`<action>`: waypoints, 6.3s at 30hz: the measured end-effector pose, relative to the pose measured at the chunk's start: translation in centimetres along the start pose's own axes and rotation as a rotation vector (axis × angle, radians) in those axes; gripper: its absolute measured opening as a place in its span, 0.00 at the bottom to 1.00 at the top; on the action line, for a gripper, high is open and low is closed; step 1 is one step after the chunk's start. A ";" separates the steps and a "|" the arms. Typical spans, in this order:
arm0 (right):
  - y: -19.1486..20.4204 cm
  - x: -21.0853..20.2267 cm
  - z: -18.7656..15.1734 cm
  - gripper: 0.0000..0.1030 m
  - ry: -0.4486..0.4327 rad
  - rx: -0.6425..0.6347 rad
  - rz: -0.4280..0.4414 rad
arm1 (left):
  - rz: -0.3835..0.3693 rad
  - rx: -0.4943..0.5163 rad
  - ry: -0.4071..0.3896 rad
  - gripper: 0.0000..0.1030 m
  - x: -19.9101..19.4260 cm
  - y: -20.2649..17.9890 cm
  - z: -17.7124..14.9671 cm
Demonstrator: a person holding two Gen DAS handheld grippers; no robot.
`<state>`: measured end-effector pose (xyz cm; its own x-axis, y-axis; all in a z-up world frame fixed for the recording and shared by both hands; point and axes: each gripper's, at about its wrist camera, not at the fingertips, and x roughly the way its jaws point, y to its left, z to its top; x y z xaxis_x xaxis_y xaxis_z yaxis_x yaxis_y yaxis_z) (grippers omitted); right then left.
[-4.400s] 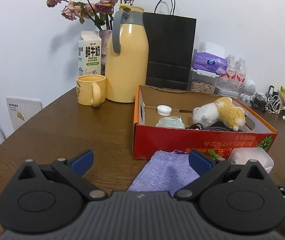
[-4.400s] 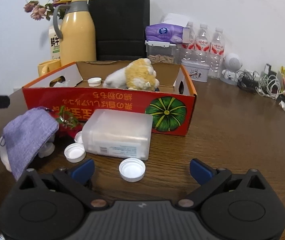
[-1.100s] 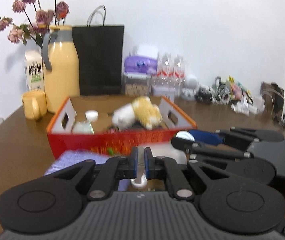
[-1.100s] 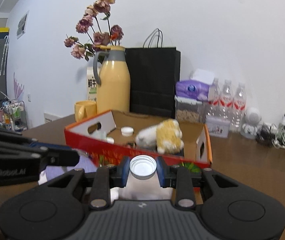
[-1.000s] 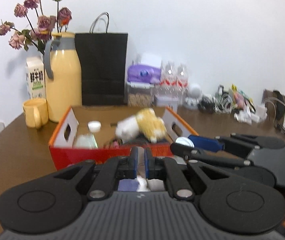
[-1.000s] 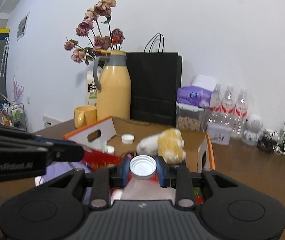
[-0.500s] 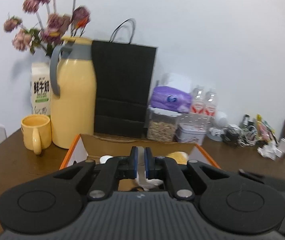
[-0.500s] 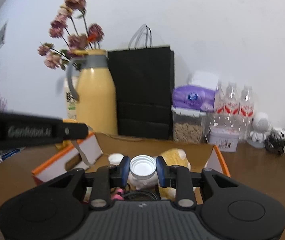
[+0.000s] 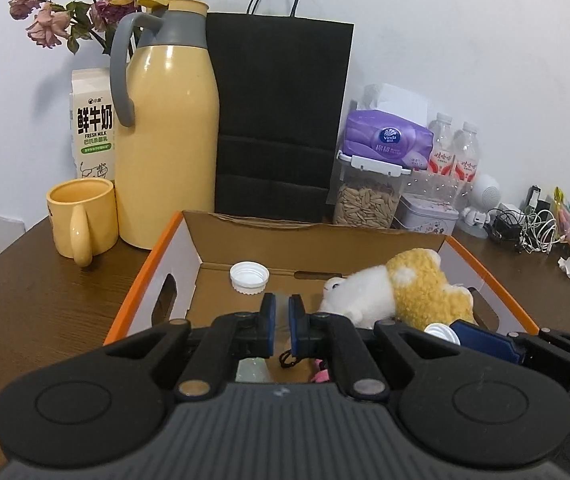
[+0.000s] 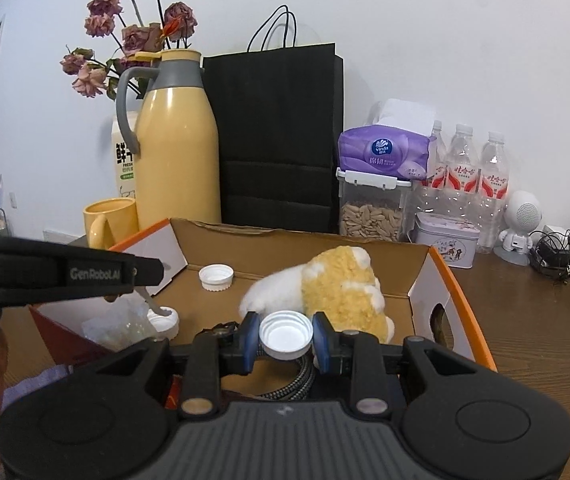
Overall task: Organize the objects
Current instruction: 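Carry the cap and small cable into the cardboard box and open both grippers, then grasp the frosted plastic storage box with the right gripper, then grasp the purple drawstring pouch with the left gripper while the right gripper holds the plastic box, then carry the pouch and plastic box over the cardboard box and release the pouch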
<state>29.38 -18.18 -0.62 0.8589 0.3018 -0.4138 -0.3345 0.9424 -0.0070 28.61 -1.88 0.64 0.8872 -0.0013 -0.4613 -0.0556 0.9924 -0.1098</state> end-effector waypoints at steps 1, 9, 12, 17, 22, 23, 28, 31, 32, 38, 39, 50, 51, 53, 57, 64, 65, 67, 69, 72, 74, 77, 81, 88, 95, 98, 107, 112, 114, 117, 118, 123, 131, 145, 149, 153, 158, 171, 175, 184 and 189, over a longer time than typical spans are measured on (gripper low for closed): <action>0.0 0.1 0.0 0.27 0.004 0.000 0.001 | 0.001 0.001 0.000 0.08 0.0 0.0 0.0; -0.1 0.8 -0.4 0.27 0.031 0.003 -0.002 | 0.002 0.029 0.006 0.08 0.3 -0.6 -0.4; -0.1 0.9 -0.4 0.28 0.030 0.005 -0.006 | 0.007 0.039 0.006 0.09 0.2 -0.8 -0.5; -0.2 0.5 -0.4 0.51 0.018 0.012 -0.009 | 0.031 0.036 -0.029 0.54 -0.2 -0.7 -0.6; -0.3 0.1 -0.4 0.78 0.002 0.015 -0.022 | 0.043 0.018 -0.092 0.96 -1.3 -0.4 -0.4; -0.3 0.0 -0.4 0.82 -0.003 0.015 -0.028 | 0.044 0.018 -0.102 0.97 -1.5 -0.5 -0.3; -0.7 -0.2 -0.4 0.93 -0.015 0.029 -0.043 | 0.046 0.012 -0.107 1.00 -1.7 -0.4 -0.1; -0.9 -0.3 -0.3 0.94 -0.010 0.037 -0.046 | 0.055 0.010 -0.100 1.00 -1.6 -0.2 -0.1; -0.9 -0.3 -0.3 0.94 -0.008 0.039 -0.047 | 0.057 0.008 -0.100 1.00 -1.7 -0.2 -0.1; -1.2 -2.2 -0.1 1.00 -0.022 0.033 -0.050 | 0.051 0.000 -0.126 1.00 -3.5 0.4 0.1; -1.2 -2.7 -0.1 1.00 -0.025 0.029 -0.051 | 0.051 0.003 -0.128 1.00 -3.8 0.4 0.1; -1.1 -6.2 -2.3 1.00 0.031 -0.032 -0.045 | 0.071 0.055 -0.121 1.00 -8.3 1.9 -1.9; -1.1 -6.3 -2.5 1.00 0.041 -0.036 -0.045 | 0.075 0.061 -0.110 1.00 -8.5 2.1 -2.3; -1.0 -6.7 -3.1 1.00 0.059 -0.044 -0.043 | 0.080 0.070 -0.086 1.00 -8.8 2.5 -3.2; -1.2 -7.3 -4.3 1.00 0.094 -0.040 -0.050 | 0.089 0.063 -0.046 1.00 -9.2 3.5 -4.5; -1.7 -6.7 -5.9 1.00 0.165 -0.013 -0.050 | 0.095 0.024 0.007 1.00 -9.3 5.3 -5.9; -1.7 -6.6 -6.0 1.00 0.169 -0.009 -0.043 | 0.097 0.020 0.012 1.00 -9.2 5.4 -6.0; -1.7 -6.4 -6.1 1.00 0.176 -0.008 -0.037 | 0.096 0.016 0.018 1.00 -9.1 5.5 -6.1; -1.6 -6.2 -6.2 1.00 0.180 -0.007 -0.035 | 0.092 0.016 0.022 1.00 -9.1 5.5 -6.2; -1.5 -6.0 -6.3 1.00 0.179 0.009 -0.018 | 0.087 0.026 0.024 1.00 -9.0 5.2 -6.3; -1.3 -5.6 -6.3 1.00 0.191 0.022 -0.009 | 0.086 0.032 0.025 1.00 -9.0 5.1 -6.4; -0.7 -5.4 -6.3 1.00 0.189 0.037 -0.014 | 0.087 0.031 0.025 1.00 -9.0 5.0 -6.4; 0.1 -5.2 -6.1 1.00 0.182 0.047 -0.031 | 0.093 0.026 0.037 1.00 -8.7 5.0 -6.4; 0.5 -5.1 -5.8 1.00 0.159 0.088 -0.065 | 0.094 0.024 0.043 1.00 -8.6 5.1 -6.4; 0.3 -3.8 -6.1 1.00 0.212 0.114 -0.109 | 0.099 0.018 0.056 1.00 -8.3 5.3 -6.5; 0.0 -3.5 -6.3 0.99 0.229 0.126 -0.116 | 0.103 0.016 0.064 1.00 -8.2 5.3 -6.5; -0.6 -3.7 -6.3 0.99 0.233 0.139 -0.090 | 0.097 0.005 0.093 1.00 -7.6 5.6 -6.7; -1.0 -3.7 -6.3 0.99 0.235 0.149 -0.097 | 0.081 -0.002 0.109 1.00 -7.5 5.8 -6.8; -0.9 -3.7 -6.3 0.99 0.234 0.144 -0.098 | 0.075 0.000 0.111 1.00 -7.4 5.8 -6.9; -1.0 -3.8 -6.2 0.99 0.234 0.144 -0.084 | 0.073 -0.002 0.122 1.00 -7.2 5.8 -7.0; -1.0 -3.9 -6.2 0.99 0.231 0.144 -0.080 | 0.071 -0.004 0.126 1.00 -7.2 5.9 -7.0; -1.1 -4.4 -6.1 0.99 0.212 0.144 -0.070 | 0.057 -0.006 0.139 1.00 -7.0 6.0 -7.2; -2.0 -5.7 -6.1 0.99 0.166 0.148 -0.067 | 0.009 0.014 0.139 1.00 -7.1 5.6 -7.3; -2.0 -6.8 -6.0 0.99 0.118 0.135 -0.047 | -0.042 0.131 0.213 0.89 -6.1 3.7 -8.7; -1.9 -6.9 -6.0 0.99 0.114 0.133 -0.046 | -0.027 0.138 0.177 0.54 -6.7 3.6 -8.7; -1.7 -7.0 -6.0 0.99 0.110 0.124 -0.036 | -0.010 0.168 0.124 0.21 -7.7 3.1 -8.8; -1.5 -7.2 -6.0 0.99 0.103 0.121 -0.027 | 0.018 0.197 0.050 0.14 -8.8 2.3 -9.0; -1.4 -8.0 -5.7 0.99 0.061 0.116 -0.009 | -0.086 0.134 -0.098 0.11 -13.7 1.6 -7.4; -1.4 -8.5 -5.6 0.99 0.035 0.115 -0.003 | -0.105 0.113 -0.107 0.10 -14.3 1.4 -6.4; -0.9 -9.9 -4.7 0.99 -0.041 0.102 0.020 | -0.145 0.079 -0.151 0.10 -15.7 1.4 -3.8; -0.6 -10.7 -2.7 0.99 -0.091 0.072 0.033 | -0.166 0.063 -0.207 0.10 -16.2 1.2 -1.7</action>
<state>19.35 -22.34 1.37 0.8807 0.3412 -0.3286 -0.3370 0.9388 0.0715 13.43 -0.85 6.51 0.9569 -0.1455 -0.2513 0.1210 0.9865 -0.1107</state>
